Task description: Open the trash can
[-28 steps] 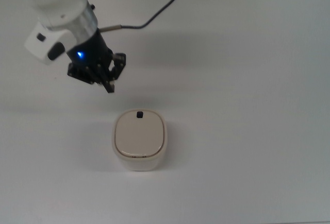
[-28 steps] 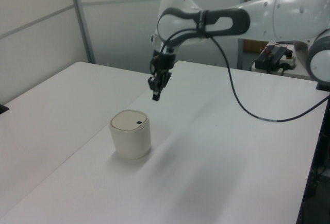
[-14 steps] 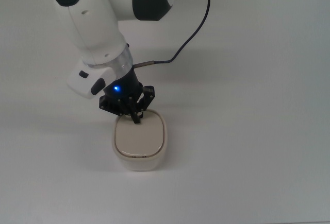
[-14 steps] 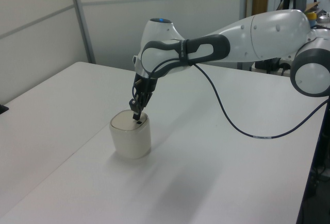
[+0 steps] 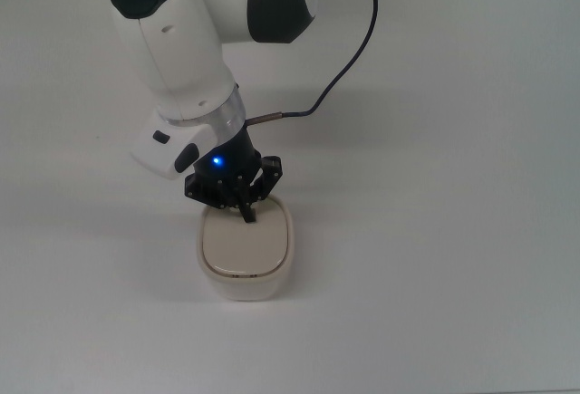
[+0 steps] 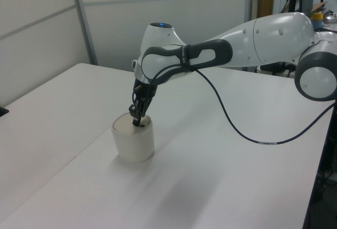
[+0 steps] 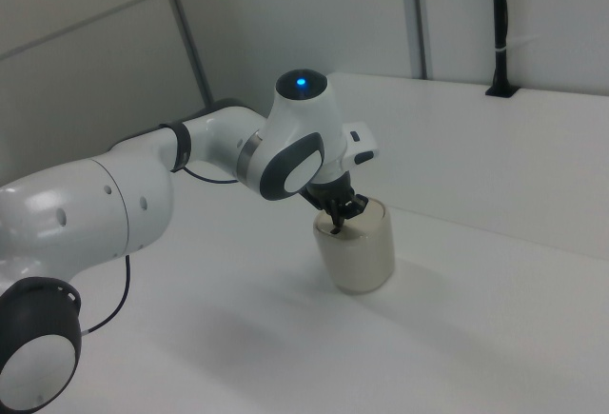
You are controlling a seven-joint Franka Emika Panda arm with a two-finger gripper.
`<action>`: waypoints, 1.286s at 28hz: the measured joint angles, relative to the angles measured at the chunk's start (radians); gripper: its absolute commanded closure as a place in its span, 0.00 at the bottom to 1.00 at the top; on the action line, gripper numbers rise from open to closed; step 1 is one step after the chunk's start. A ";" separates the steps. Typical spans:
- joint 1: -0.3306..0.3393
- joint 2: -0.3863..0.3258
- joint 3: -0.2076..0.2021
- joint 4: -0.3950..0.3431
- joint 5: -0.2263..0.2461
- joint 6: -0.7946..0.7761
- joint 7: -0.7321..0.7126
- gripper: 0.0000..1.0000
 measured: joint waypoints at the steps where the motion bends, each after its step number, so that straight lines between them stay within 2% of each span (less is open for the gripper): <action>1: 0.000 0.000 0.000 0.000 0.000 0.000 0.000 1.00; 9: -0.014 -0.020 -0.011 0.013 -0.002 -0.059 0.000 1.00; 12: -0.035 -0.053 -0.014 0.019 -0.007 -0.114 -0.001 0.99; 14: -0.058 -0.089 -0.015 0.023 -0.018 -0.169 -0.005 0.94; 16: -0.078 -0.119 -0.016 0.024 -0.037 -0.215 -0.011 0.87; 19: -0.104 -0.164 -0.016 0.024 -0.077 -0.289 -0.016 0.67; 22: -0.115 -0.191 -0.016 0.024 -0.136 -0.365 -0.017 0.53; 23: -0.116 -0.197 -0.016 0.024 -0.157 -0.386 -0.017 0.41; 27: -0.120 -0.219 -0.017 0.024 -0.247 -0.465 -0.017 0.17; 28: -0.120 -0.223 -0.017 0.024 -0.266 -0.482 -0.017 0.02; 32: -0.120 -0.237 -0.017 0.024 -0.325 -0.526 -0.017 0.00; 36: -0.120 -0.238 -0.017 0.023 -0.343 -0.530 -0.017 0.00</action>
